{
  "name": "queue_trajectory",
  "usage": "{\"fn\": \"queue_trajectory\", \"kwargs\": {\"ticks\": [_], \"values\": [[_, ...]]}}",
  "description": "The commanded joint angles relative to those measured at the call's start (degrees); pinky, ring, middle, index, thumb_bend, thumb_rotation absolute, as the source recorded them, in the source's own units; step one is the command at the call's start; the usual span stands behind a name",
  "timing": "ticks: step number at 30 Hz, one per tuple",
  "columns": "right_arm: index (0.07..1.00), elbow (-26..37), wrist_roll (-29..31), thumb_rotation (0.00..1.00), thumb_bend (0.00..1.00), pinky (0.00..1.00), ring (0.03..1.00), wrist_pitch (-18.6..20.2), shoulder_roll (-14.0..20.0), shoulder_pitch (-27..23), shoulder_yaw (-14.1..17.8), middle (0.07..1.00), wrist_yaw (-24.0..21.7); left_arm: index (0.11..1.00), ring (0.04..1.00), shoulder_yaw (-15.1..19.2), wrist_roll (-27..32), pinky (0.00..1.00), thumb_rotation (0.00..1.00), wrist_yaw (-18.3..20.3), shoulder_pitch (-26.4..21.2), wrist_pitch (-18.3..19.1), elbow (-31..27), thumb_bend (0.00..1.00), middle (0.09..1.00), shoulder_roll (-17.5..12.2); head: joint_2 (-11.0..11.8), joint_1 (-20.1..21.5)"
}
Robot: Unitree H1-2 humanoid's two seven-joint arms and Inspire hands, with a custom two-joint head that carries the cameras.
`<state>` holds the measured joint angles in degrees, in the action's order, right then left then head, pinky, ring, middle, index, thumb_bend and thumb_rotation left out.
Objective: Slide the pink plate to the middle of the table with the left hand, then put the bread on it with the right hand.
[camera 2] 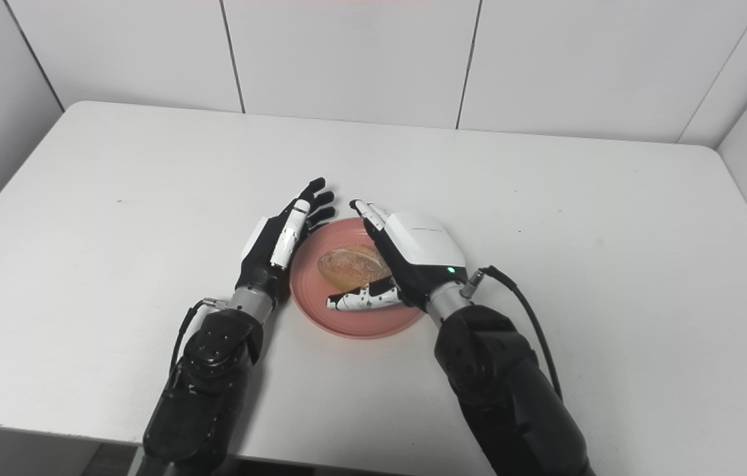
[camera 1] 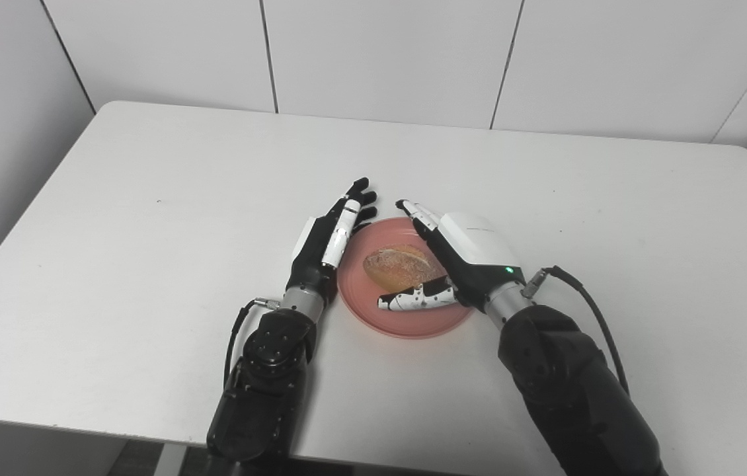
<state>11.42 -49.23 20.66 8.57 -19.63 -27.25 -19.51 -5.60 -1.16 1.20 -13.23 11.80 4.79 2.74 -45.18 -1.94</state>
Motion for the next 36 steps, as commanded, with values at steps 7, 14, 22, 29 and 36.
{"fn": "queue_trajectory", "kwargs": {"ticks": [7,14,22,29,36], "values": [[0.956,4.5,6.6,0.62,0.88,0.81,0.917,-6.5,-2.1,1.6,8.7,0.945,11.4,0.91,0.91,0.5,1.4,0.88,1.0,0.6,0.7,-0.2,-2.7,0.35,0.918,0.5,0.1,2.2],[0.961,5.4,10.6,0.76,0.77,0.82,0.921,-8.5,-4.4,5.8,13.0,0.96,17.4,0.938,0.922,1.1,1.7,0.9,1.0,0.5,2.0,-1.3,-3.9,0.36,0.938,0.0,0.2,3.8],[0.975,3.9,15.7,1.0,0.72,0.84,0.934,-11.5,-7.2,12.2,16.6,0.969,24.2,0.967,0.943,0.9,0.5,0.92,1.0,0.3,4.2,-2.7,-6.3,0.37,0.963,-0.9,0.2,5.0],[0.969,1.4,25.0,1.0,0.62,0.89,0.955,-16.4,-10.4,16.4,19.1,0.974,27.1,0.999,0.972,0.6,-0.7,0.96,1.0,-0.5,6.4,-2.8,-9.0,0.38,0.992,-0.9,0.0,5.8],[0.969,0.4,31.0,1.0,0.54,0.93,0.969,-19.3,-13.1,18.5,20.4,0.973,27.8,1.0,0.995,0.7,-2.1,1.0,1.0,-1.4,8.5,-0.8,-12.1,0.38,1.0,-0.2,-0.2,6.5]]}}
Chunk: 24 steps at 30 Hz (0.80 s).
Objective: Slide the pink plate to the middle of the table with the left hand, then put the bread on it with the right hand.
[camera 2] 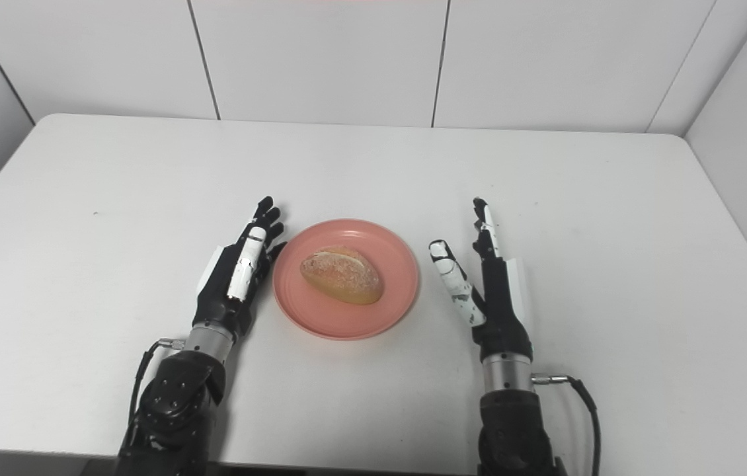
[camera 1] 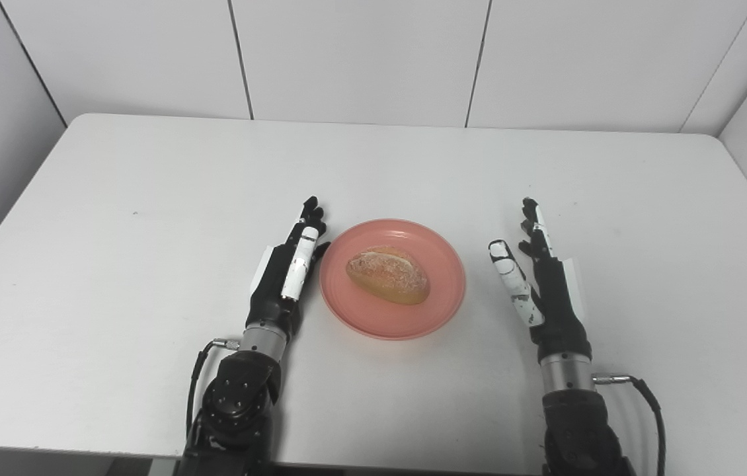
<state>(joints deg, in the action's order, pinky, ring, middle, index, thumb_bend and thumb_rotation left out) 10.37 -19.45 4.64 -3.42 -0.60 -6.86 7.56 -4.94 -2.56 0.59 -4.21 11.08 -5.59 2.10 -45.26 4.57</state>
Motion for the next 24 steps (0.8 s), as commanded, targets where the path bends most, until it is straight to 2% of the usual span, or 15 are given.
{"fn": "queue_trajectory", "kwargs": {"ticks": [1,4,11,19,24], "values": [[0.963,1.8,1.9,1.0,0.51,0.94,0.965,-2.7,-1.5,-0.2,0.0,0.968,0.4,1.0,0.997,0.2,-0.9,1.0,1.0,-1.0,-0.3,0.0,-2.0,0.38,1.0,0.5,-0.1,0.1],[0.948,2.3,4.5,1.0,0.41,0.94,0.96,-1.5,-2.5,0.3,0.1,0.959,-0.3,1.0,1.0,0.1,-1.8,1.0,1.0,-1.4,0.2,-0.3,-2.6,0.39,1.0,0.4,-0.2,0.3],[0.941,1.8,8.8,1.0,0.27,0.94,0.955,0.6,-3.4,-0.1,0.8,0.955,-1.6,1.0,1.0,-0.2,-2.7,1.0,1.0,-1.0,0.2,0.5,-3.2,0.41,1.0,0.1,-0.6,-0.2],[0.949,1.8,10.9,1.0,0.23,0.96,0.96,3.6,-3.2,-0.4,1.4,0.959,-3.0,1.0,1.0,-0.9,-4.0,1.0,1.0,-0.6,-0.3,1.2,-3.1,0.41,1.0,0.0,-0.9,-1.8],[0.953,1.3,10.7,1.0,0.24,0.96,0.961,3.1,-2.3,-0.5,1.3,0.962,-3.6,1.0,1.0,-1.2,-4.9,1.0,1.0,-0.7,-0.6,0.3,-2.4,0.42,1.0,0.1,-0.9,-2.1]]}}
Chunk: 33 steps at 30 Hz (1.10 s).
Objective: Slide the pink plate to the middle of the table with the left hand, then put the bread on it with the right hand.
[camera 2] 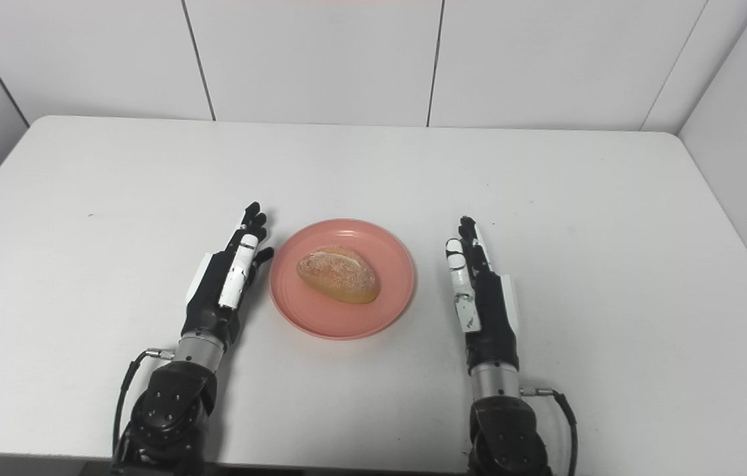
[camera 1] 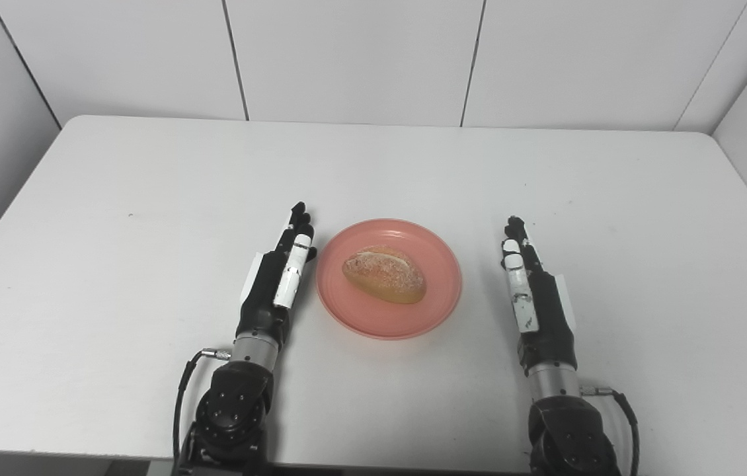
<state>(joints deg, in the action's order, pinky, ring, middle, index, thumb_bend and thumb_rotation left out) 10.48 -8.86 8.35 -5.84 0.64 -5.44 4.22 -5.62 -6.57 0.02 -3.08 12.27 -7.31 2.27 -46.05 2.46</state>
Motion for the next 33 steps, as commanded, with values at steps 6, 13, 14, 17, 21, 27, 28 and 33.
{"fn": "queue_trajectory", "kwargs": {"ticks": [6,13,14,17,21,27,28,33], "values": [[0.953,1.0,0.8,1.0,0.25,0.96,0.963,-0.8,0.0,-1.6,0.2,0.965,-0.3,1.0,1.0,-0.7,-1.5,1.0,1.0,-0.1,-1.6,-1.6,-0.8,0.43,1.0,-0.1,-0.2,-0.1],[0.953,1.5,1.1,1.0,0.24,0.97,0.966,-0.1,0.1,-1.7,0.0,0.966,-0.6,1.0,1.0,-0.8,-2.4,0.99,1.0,-0.5,-1.5,-3.9,-0.4,0.43,1.0,-0.2,-0.2,-0.2],[0.952,1.6,1.0,1.0,0.24,0.97,0.965,0.3,0.1,-1.8,0.0,0.965,-0.6,1.0,1.0,-0.8,-2.5,0.99,1.0,-0.6,-1.5,-4.1,-0.4,0.43,1.0,-0.2,-0.2,-0.2],[0.95,1.6,1.1,1.0,0.23,0.97,0.966,0.5,0.1,-1.8,0.0,0.963,-0.6,1.0,1.0,-0.7,-2.7,0.99,1.0,-0.6,-1.4,-4.4,-0.3,0.43,1.0,0.0,-0.3,-0.2],[0.949,1.3,1.5,1.0,0.22,0.96,0.964,-0.4,0.1,-1.8,0.1,0.962,-0.4,1.0,1.0,-0.6,-2.7,1.0,1.0,-0.4,-1.4,-4.4,-0.2,0.43,1.0,0.0,-0.2,-0.3],[0.944,1.3,2.2,1.0,0.21,0.97,0.963,-0.2,-0.2,-1.8,0.3,0.959,-0.3,1.0,0.996,-0.7,-3.0,0.98,1.0,-0.6,-1.5,-5.5,0.3,0.42,1.0,-0.1,-0.2,-0.2],[0.944,1.3,2.1,1.0,0.21,0.97,0.964,-0.2,-0.2,-1.8,0.3,0.959,-0.4,1.0,0.996,-0.7,-2.9,0.98,1.0,-0.6,-1.5,-5.7,0.4,0.42,1.0,-0.1,-0.2,-0.2],[0.947,1.3,1.5,1.0,0.23,0.96,0.962,-0.2,0.5,-1.9,0.0,0.96,-0.6,1.0,0.996,-0.6,-3.0,0.98,1.0,-0.5,-1.6,-5.9,0.5,0.42,1.0,-0.1,-0.2,-0.3]]}}
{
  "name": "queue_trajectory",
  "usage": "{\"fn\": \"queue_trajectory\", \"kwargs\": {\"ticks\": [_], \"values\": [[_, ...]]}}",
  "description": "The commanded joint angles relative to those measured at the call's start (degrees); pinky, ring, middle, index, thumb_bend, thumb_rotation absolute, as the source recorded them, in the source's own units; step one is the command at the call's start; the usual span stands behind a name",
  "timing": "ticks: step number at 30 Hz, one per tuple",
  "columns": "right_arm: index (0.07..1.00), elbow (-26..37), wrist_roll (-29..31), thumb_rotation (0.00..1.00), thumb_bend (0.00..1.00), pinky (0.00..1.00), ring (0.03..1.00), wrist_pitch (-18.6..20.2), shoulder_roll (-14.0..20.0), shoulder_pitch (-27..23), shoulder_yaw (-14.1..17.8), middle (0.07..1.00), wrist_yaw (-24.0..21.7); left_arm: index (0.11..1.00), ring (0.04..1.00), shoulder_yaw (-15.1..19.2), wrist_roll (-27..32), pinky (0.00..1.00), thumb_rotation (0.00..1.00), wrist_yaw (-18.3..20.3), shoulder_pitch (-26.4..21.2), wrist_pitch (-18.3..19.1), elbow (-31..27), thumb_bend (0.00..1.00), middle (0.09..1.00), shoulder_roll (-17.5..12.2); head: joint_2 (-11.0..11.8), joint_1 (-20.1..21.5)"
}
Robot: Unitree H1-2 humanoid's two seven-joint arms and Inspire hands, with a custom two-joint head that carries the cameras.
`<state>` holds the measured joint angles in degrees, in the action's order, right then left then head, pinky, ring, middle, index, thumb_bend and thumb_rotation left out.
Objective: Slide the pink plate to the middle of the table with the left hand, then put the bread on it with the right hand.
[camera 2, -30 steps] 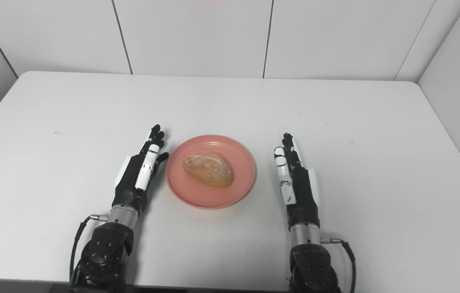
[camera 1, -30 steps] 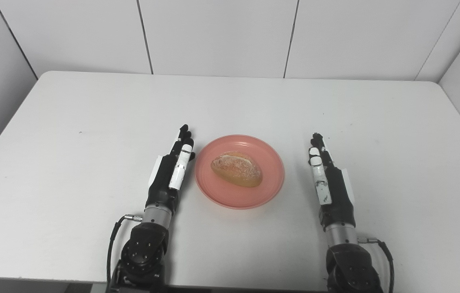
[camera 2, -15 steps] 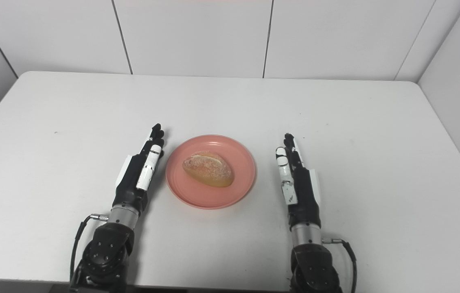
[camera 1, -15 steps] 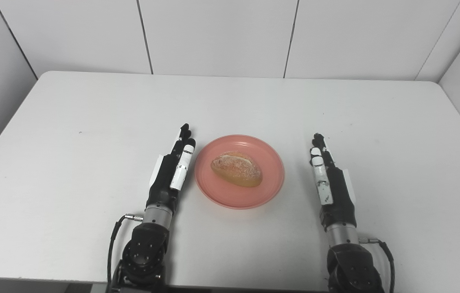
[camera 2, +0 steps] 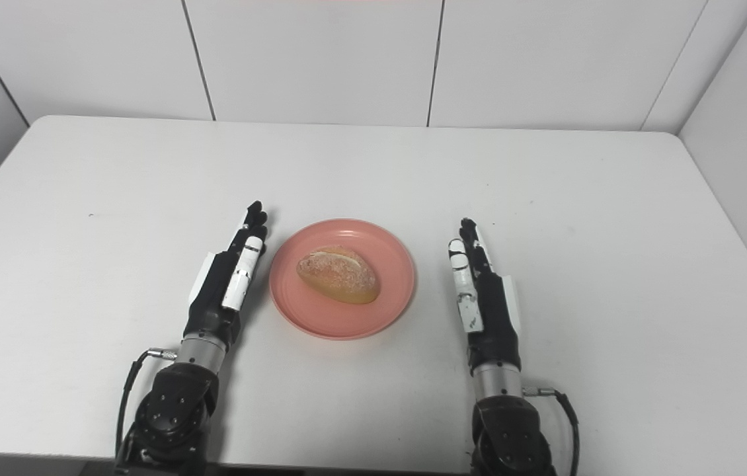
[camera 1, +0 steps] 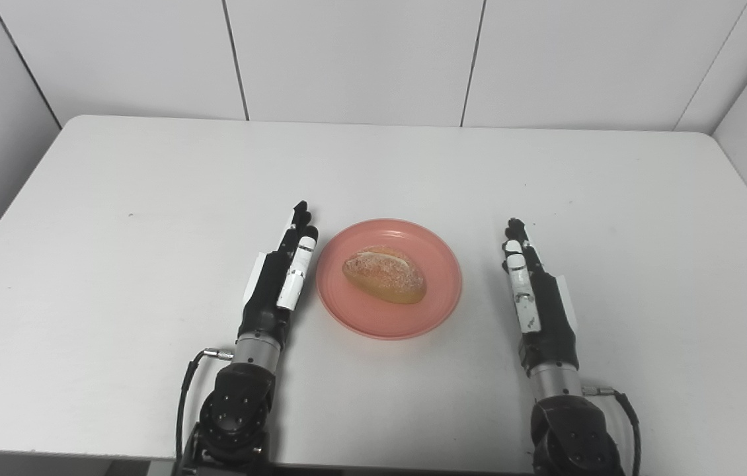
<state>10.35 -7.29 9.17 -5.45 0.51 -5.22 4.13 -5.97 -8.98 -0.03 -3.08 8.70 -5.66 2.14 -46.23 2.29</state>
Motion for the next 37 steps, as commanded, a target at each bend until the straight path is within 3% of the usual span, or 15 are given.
{"fn": "queue_trajectory", "kwargs": {"ticks": [1,37], "values": [[0.948,1.5,0.0,1.0,0.22,0.97,0.963,-0.9,0.1,-1.8,-0.2,0.961,-0.6,1.0,0.998,-0.3,-0.6,0.98,1.0,-0.5,-1.6,-2.4,-1.1,0.42,1.0,0.0,0.0,-0.1],[0.938,1.8,-0.2,1.0,0.22,0.94,0.952,-0.9,1.0,-1.9,-0.5,0.951,-0.5,0.989,0.992,-0.4,-0.8,0.98,1.0,-0.8,-1.5,-1.6,-1.5,0.42,0.994,0.8,0.0,-0.5]]}}
